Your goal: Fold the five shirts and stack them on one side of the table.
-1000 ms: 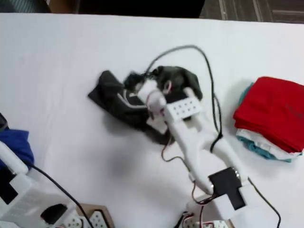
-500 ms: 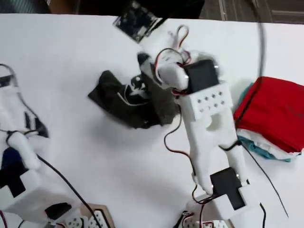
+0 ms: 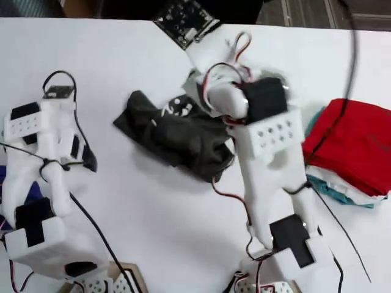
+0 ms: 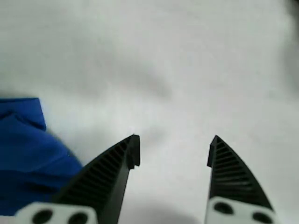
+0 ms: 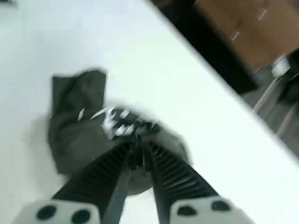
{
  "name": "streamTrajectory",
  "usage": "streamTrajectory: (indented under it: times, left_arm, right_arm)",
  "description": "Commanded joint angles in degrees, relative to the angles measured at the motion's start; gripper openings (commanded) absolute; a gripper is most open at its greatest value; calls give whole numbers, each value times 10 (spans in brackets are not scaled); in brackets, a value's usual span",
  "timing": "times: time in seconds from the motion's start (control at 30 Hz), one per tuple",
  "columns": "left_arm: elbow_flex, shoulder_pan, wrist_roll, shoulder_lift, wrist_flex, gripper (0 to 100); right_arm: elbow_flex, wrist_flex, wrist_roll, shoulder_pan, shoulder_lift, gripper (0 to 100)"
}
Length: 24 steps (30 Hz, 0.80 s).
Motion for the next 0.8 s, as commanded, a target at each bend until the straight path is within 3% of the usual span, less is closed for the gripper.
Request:
streamTrajectory:
  times: [0.0, 0.07, 0.23, 0.37, 0.53, 0.77]
  left_arm:
    - [-31, -67, -3, -33, -7, 260]
    - [-50, -107, -4, -33, -7, 260]
    - [-93, -182, -5, -32, -7, 260]
    - [-102, -217, -12, -31, -7, 260]
    - [-97, -240, -46, -31, -7, 260]
    - [-96, -255, -50, -31, -7, 260]
  right_arm:
    - [76, -4, -30, -18, 27, 133]
    - [120, -10, -29, -47, 50, 173]
    - [200, -44, -3, -165, 90, 111]
    - [244, -108, -2, -189, 123, 105]
    - [266, -178, 0, -160, 196, 105]
    - [216, -239, 54, -2, 244, 105]
